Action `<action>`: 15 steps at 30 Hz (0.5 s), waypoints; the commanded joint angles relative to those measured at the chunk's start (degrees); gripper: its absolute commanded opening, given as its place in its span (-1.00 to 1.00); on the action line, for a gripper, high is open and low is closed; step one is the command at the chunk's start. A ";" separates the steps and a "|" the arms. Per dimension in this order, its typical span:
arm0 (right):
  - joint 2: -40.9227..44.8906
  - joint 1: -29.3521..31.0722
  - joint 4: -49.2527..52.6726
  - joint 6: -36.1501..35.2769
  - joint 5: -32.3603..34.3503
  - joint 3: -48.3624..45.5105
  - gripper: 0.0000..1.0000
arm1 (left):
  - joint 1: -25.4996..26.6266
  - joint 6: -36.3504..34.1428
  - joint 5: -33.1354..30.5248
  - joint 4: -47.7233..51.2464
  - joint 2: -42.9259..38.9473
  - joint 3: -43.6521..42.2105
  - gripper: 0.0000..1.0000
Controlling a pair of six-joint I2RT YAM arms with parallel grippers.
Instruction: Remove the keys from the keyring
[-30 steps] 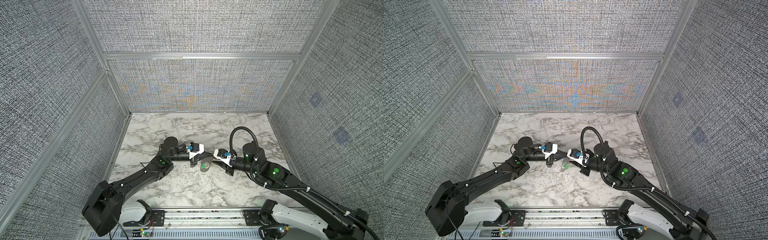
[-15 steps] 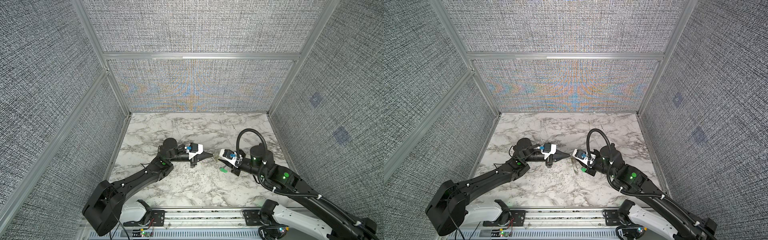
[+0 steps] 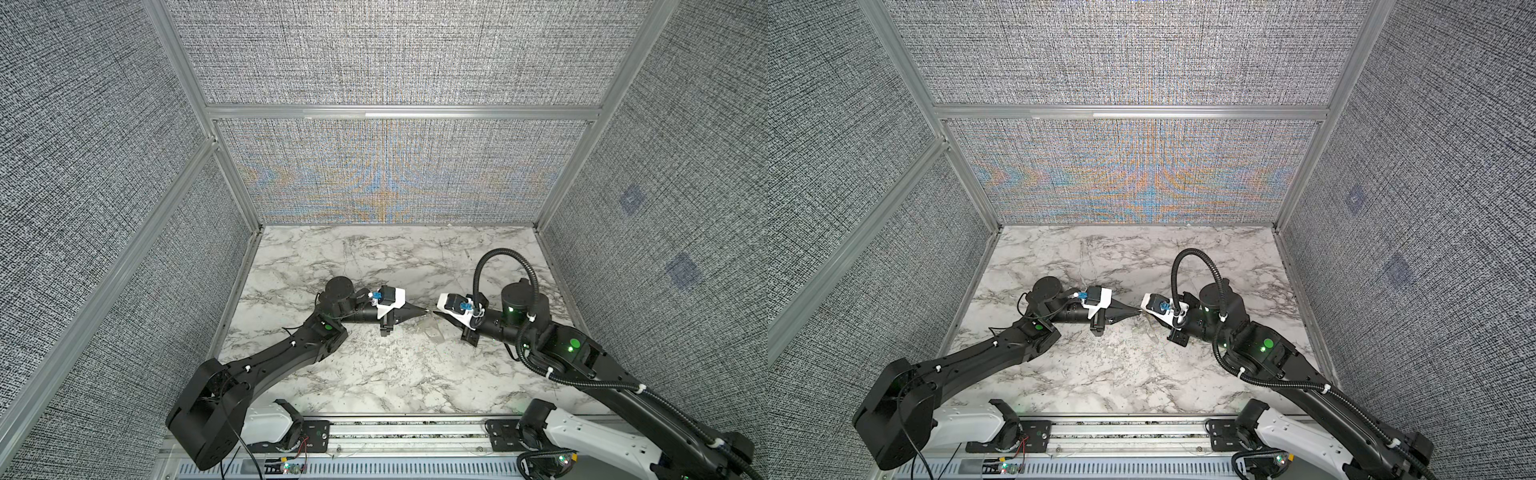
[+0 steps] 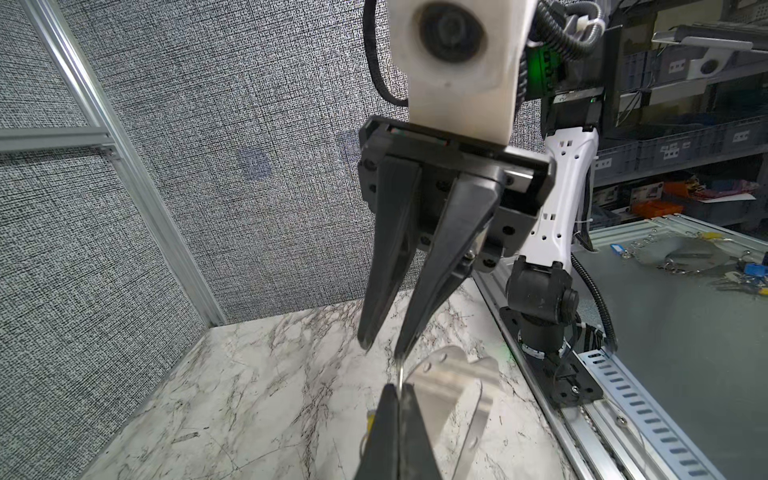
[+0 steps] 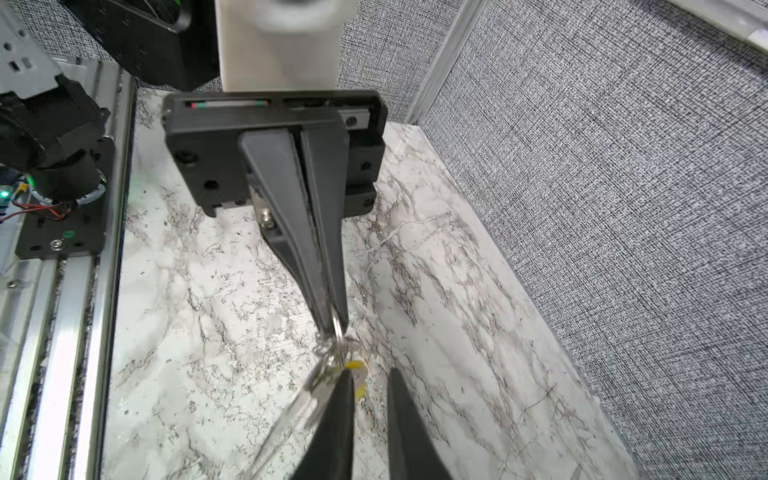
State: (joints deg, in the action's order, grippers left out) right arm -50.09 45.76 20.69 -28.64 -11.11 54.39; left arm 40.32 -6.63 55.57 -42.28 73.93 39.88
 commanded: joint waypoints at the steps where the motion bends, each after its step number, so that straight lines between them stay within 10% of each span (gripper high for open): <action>1: -0.10 0.09 -2.12 -0.03 -2.36 0.10 -0.68 | -0.06 0.51 0.58 -2.50 -0.01 -0.06 -1.00; 15: -1.77 0.08 -0.08 1.05 -3.85 0.02 -0.69 | -0.08 0.37 0.26 -2.64 -0.37 -0.40 -1.00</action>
State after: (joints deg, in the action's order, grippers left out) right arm -51.83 45.74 20.10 -27.79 -13.78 54.65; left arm 40.36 -6.46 56.58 -42.26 73.87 39.53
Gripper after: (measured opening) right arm 0.154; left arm 0.050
